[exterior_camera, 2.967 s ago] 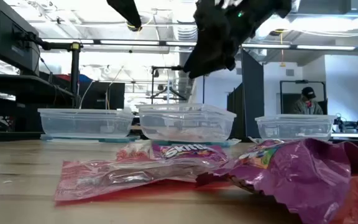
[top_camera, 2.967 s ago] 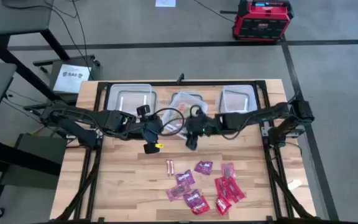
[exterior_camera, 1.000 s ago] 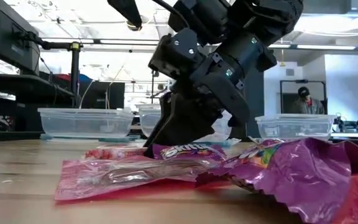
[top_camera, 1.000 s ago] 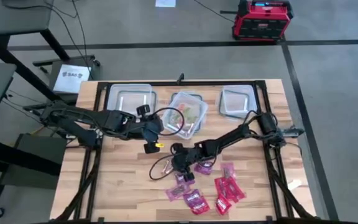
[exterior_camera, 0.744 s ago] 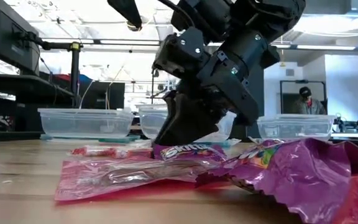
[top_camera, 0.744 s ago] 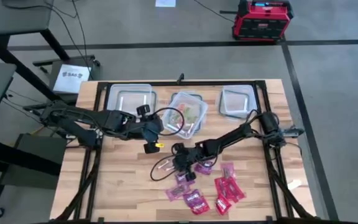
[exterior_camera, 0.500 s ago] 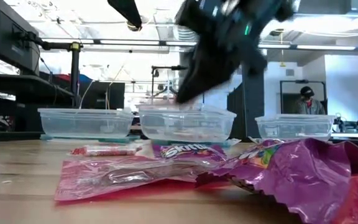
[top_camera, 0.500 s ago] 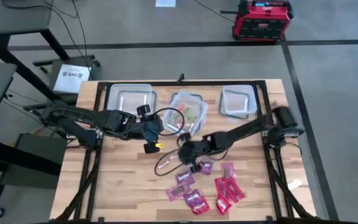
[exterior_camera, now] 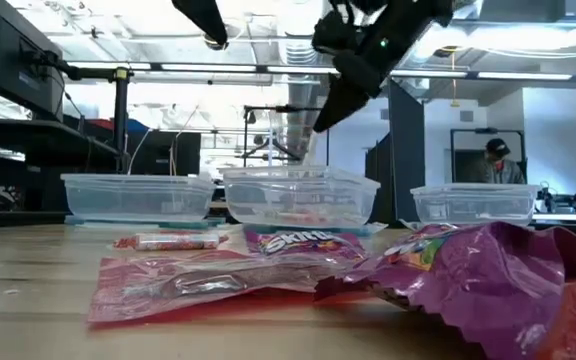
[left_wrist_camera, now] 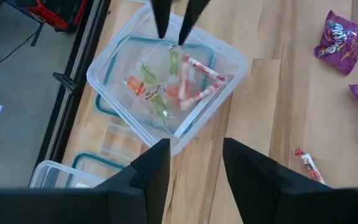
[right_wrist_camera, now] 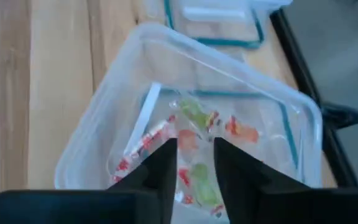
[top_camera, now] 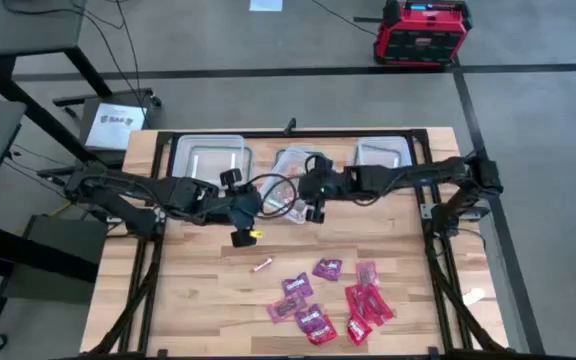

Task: Sort candy
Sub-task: Put the right white candy into the center transparent bin, then put the white candy into the center transparent bin

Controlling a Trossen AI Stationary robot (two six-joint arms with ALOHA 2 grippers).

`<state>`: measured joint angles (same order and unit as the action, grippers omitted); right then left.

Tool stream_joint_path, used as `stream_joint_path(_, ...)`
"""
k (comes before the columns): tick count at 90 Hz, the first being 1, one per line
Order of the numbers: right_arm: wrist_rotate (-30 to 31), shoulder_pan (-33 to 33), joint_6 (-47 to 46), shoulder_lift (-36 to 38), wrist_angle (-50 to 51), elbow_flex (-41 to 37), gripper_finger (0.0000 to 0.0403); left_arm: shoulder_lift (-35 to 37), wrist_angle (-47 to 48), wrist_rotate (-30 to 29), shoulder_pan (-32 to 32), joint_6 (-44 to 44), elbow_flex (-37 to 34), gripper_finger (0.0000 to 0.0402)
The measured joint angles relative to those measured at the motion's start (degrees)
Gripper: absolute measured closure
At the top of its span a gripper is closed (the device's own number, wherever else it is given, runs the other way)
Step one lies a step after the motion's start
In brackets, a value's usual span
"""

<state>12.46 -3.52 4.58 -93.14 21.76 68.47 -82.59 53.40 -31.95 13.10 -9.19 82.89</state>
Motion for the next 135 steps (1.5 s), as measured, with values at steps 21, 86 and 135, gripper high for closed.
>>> stream_joint_path(21,-10.47,6.86,-1.82,-0.73,-10.99,-1.12,0.0245,0.0,0.16,-0.23,0.0,0.06,0.0,0.0268)
stream_joint_path(86,-11.28,14.81,2.56,-31.2,-39.79,3.87,0.0251,2.51,1.3,-7.47,1.09,-2.76,0.02,0.0268)
stream_joint_path(135,-15.68,13.55,1.33,-32.72,-35.77,4.01,0.0383,2.51,1.13,-7.5,1.07,-3.09,0.02,0.0268)
